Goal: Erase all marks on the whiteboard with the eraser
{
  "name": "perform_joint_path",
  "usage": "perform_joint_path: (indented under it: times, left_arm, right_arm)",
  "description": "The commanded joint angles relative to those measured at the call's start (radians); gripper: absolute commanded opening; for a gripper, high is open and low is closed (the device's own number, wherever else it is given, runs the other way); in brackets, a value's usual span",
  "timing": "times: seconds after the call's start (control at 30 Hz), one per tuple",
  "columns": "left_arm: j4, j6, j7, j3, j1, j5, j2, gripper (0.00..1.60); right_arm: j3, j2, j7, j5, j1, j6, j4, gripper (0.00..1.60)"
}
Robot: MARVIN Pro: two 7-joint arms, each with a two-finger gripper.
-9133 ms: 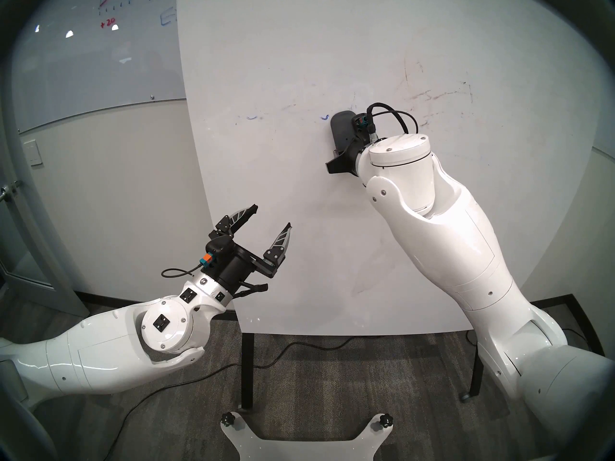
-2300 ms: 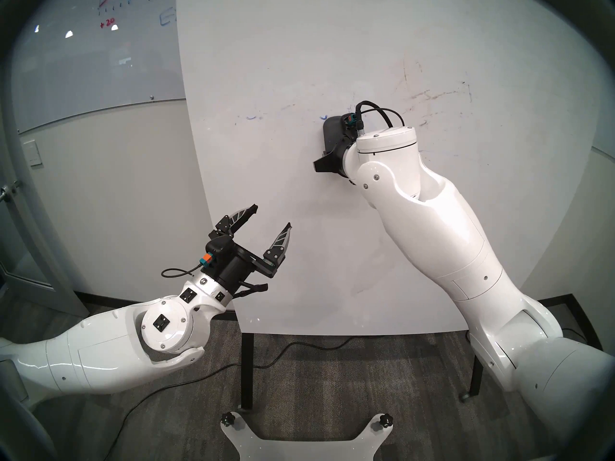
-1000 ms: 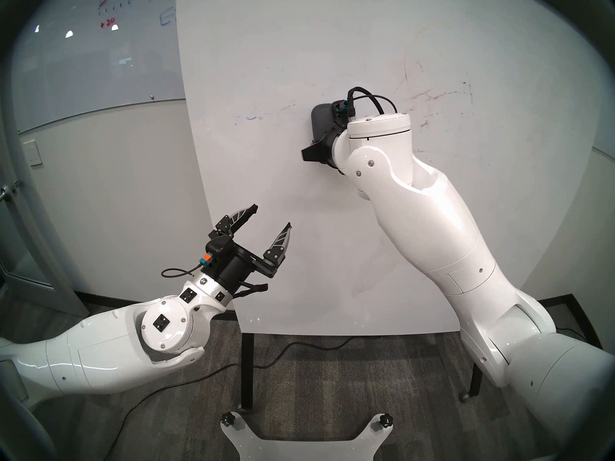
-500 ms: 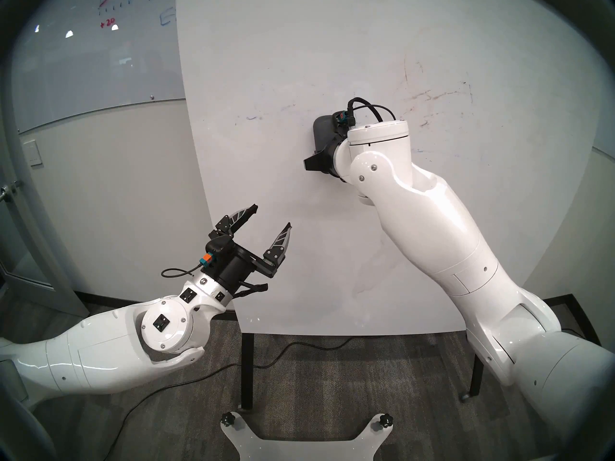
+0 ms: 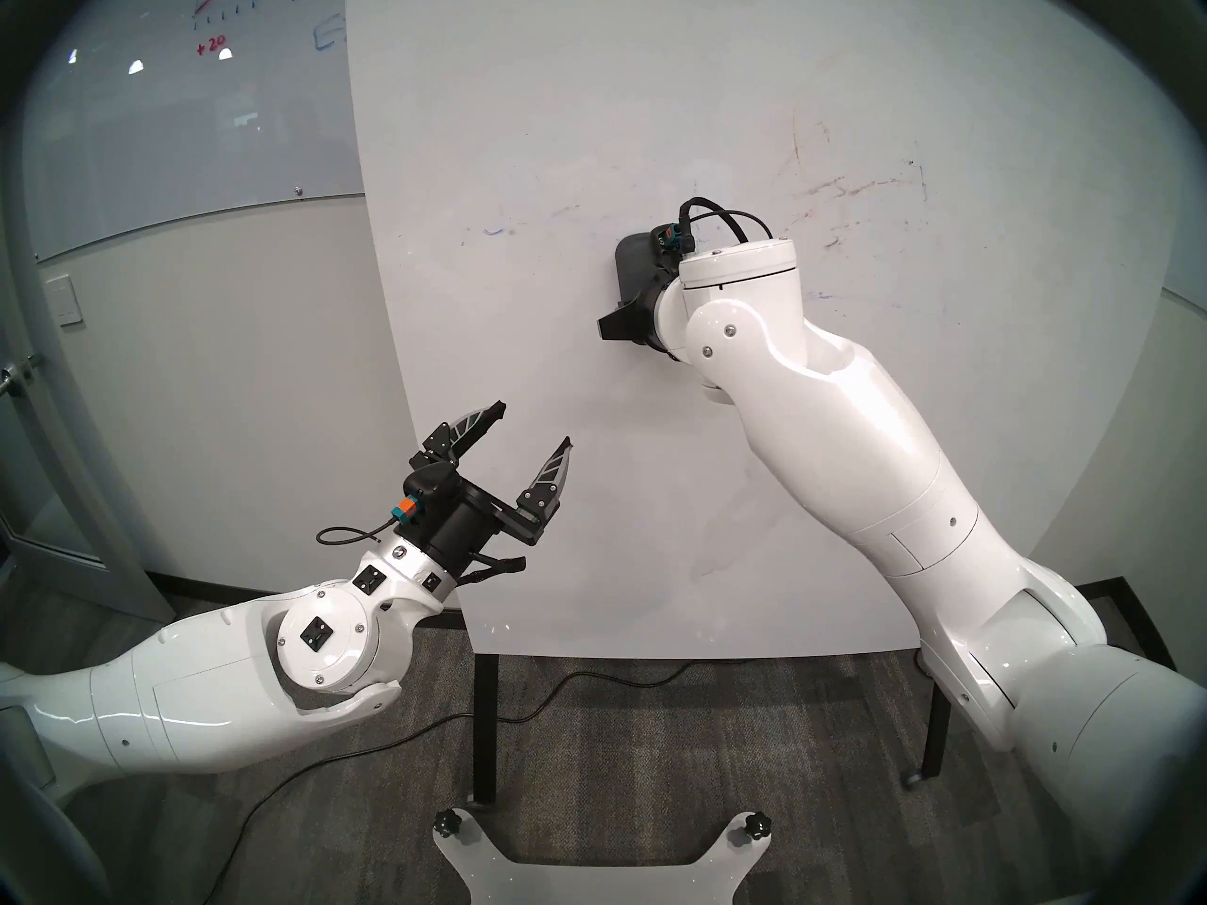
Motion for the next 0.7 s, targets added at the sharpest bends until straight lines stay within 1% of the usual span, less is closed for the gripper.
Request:
perform_joint_path:
  times: [0.0, 0.07, 0.1, 0.17, 0.4, 0.67]
  left_arm:
    - [-0.01, -0.009, 0.001, -0.01, -0.008, 0.0, 0.0, 1.6]
    - [-0.01, -0.009, 0.001, -0.01, -0.008, 0.0, 0.0, 1.6]
    - [-0.01, -0.009, 0.001, -0.01, -0.008, 0.0, 0.0, 1.6]
    - [-0.01, -0.009, 0.001, -0.01, -0.008, 0.0, 0.0, 1.6]
    - [-0.01, -0.008, 0.001, -0.009, -0.008, 0.0, 0.0, 1.6]
    - [-0.01, -0.008, 0.001, -0.009, -0.009, 0.0, 0.0, 1.6]
  right_arm:
    - [-0.009, -0.008, 0.009, -0.028, 0.026, -0.039, 0.031, 0.0]
    - [-0.009, -0.008, 0.013, -0.03, 0.039, -0.041, 0.036, 0.0]
    - [-0.011, -0.011, 0.006, -0.043, 0.042, -0.055, 0.036, 0.0]
    - [-0.009, -0.014, 0.006, -0.044, 0.051, -0.051, 0.038, 0.0]
    - [-0.008, -0.016, 0.004, -0.062, 0.055, -0.062, 0.043, 0.0]
    - [0.027, 0.009, 0.0, -0.065, 0.05, -0.063, 0.025, 0.0]
